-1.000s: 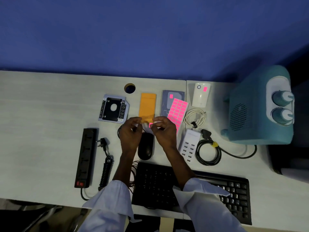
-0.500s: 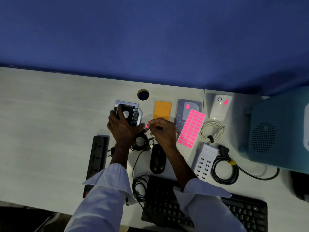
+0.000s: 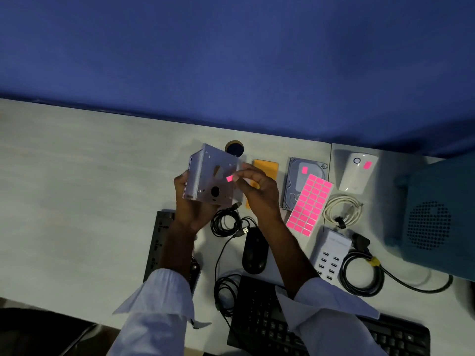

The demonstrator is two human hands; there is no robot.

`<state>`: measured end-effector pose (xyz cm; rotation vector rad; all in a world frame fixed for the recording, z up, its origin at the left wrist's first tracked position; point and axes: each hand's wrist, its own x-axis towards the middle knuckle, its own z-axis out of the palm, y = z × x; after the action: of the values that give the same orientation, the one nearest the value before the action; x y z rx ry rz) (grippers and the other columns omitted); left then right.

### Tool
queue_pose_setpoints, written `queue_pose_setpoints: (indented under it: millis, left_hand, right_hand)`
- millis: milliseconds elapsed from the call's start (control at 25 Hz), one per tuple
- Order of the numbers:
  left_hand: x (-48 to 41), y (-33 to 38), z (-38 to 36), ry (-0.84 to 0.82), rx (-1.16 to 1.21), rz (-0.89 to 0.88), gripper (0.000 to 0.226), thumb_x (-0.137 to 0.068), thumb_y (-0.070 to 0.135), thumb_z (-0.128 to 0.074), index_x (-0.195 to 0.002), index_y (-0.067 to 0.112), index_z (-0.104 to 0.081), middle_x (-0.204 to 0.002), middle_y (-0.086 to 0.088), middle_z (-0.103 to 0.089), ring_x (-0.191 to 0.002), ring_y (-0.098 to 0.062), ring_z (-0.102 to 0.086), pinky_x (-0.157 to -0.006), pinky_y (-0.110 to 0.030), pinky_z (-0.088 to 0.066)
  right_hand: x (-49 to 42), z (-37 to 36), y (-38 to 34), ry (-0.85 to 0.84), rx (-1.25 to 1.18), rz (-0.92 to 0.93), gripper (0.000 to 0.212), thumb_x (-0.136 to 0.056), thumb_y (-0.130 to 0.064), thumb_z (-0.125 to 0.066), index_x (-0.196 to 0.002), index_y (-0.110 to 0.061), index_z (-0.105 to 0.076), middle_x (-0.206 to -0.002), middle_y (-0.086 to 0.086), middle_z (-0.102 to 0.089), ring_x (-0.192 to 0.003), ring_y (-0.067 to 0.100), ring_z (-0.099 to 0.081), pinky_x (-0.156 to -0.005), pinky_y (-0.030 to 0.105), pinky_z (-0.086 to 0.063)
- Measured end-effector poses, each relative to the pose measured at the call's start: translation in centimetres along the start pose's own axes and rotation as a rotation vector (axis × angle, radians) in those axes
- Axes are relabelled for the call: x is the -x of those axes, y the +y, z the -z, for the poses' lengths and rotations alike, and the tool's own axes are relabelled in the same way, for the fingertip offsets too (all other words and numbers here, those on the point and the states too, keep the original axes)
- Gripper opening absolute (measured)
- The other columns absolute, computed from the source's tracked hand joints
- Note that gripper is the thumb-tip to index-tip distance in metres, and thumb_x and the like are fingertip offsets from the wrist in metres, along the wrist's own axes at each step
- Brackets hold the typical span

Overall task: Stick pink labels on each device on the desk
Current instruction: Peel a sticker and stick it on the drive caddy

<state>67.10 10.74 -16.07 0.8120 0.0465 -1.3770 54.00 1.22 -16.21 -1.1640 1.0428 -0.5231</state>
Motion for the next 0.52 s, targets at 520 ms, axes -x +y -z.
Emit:
queue_pose_setpoints:
  millis: [520]
  left_hand:
    - [2.0, -4.4, -0.5, -0.044, 0.269, 0.073, 0.064, -0.092, 0.053, -0.042, -0.130, 0.006, -0.060, -0.126, -0.019, -0.064, -0.117, -0.034, -0.061, -0.097, -0.045, -0.049]
  right_hand:
    - [1.2, -2.5, 1.3, 0.075, 0.420, 0.305, 0.014, -0.075, -0.030, -0.079, -0.083, -0.018, -0.076, -0.142, -0.004, -0.054, -0.132, 0.015, -0.043, -0.106, 0.029, -0.040]
